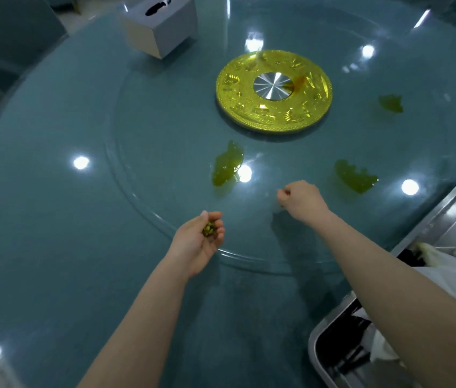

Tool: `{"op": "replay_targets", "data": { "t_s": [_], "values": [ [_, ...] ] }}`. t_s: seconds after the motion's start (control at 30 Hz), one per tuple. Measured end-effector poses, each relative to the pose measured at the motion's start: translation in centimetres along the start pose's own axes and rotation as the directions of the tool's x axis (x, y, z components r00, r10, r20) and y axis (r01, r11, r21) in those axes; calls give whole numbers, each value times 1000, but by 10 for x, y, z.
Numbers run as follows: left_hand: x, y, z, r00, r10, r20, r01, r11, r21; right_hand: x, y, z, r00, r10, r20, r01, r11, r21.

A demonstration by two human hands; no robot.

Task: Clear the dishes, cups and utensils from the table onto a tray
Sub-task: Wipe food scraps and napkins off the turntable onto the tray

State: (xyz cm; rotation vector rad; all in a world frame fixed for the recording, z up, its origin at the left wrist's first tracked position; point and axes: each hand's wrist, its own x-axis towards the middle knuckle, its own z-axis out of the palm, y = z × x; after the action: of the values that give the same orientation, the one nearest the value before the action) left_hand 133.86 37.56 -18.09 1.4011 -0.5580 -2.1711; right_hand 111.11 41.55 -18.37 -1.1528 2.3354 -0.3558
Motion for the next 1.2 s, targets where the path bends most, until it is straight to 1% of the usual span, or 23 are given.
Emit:
{"op": "replay_targets", "data": {
  "t_s": [0.03,0.07,0.1,0.13,0.17,0.2,0.27,0.3,0.33,0.4,0.43,0.5,0.57,0.67,0.8,0.9,1.0,1.1,1.17,1.2],
  "values": [
    [-6,-3,-1,1000,-14,22,15,999,-50,-8,1,-1,999,36,12,-37,976,217],
    [-13,-5,-2,998,-30,52,35,995,-93,-20,2,0,994,97,48,-108,867,487],
    [-20,-8,-4,996,-44,83,54,991,-125,-33,4,0,982,154,107,-184,675,714],
    [-28,-11,-4,992,-54,113,70,987,-144,-49,7,-1,967,186,173,-243,479,844],
    [-35,-15,-5,988,-63,139,83,985,-149,-67,12,-2,955,190,230,-282,323,903],
    [-43,-20,-5,984,-73,162,97,985,-143,-84,16,-3,946,172,275,-306,191,933],
    [-58,-30,-3,976,-104,194,129,985,-118,-121,28,-8,945,118,306,-303,-37,952],
    [-66,-36,-1,971,-125,204,147,984,-97,-139,34,-12,948,110,299,-283,-134,950],
    [-73,-42,2,967,-146,210,163,984,-65,-156,43,-16,949,126,288,-259,-209,943],
    [-88,-55,11,960,-179,215,179,984,17,-186,65,-22,937,228,266,-190,-309,932],
    [-94,-63,16,957,-190,218,182,982,58,-200,78,-24,923,296,245,-144,-326,934],
    [-105,-78,27,948,-215,235,190,974,125,-226,105,-27,885,418,207,-67,-326,943],
    [-113,-94,40,933,-251,257,206,960,188,-250,127,-29,846,488,216,-42,-342,939],
    [-122,-119,63,909,-303,287,218,931,292,-278,147,-28,804,531,267,-68,-365,929],
    [-135,-155,93,874,-386,295,228,862,453,-294,151,-22,779,548,304,-177,-273,946],
    [-144,-176,108,833,-436,341,226,831,509,-295,142,-23,791,536,294,-225,-191,955],
    [-150,-182,114,815,-435,382,225,845,485,-296,141,-25,820,500,279,-256,-116,960],
    [-152,-181,111,836,-386,390,199,876,440,-297,144,-27,842,459,283,-294,-48,954],
    [-150,-177,104,863,-341,373,167,889,427,-298,142,-27,861,433,265,-289,-10,957],
    [-150,-173,99,876,-317,364,153,898,413,-299,140,-26,873,423,243,-281,29,959]
  ]
}}
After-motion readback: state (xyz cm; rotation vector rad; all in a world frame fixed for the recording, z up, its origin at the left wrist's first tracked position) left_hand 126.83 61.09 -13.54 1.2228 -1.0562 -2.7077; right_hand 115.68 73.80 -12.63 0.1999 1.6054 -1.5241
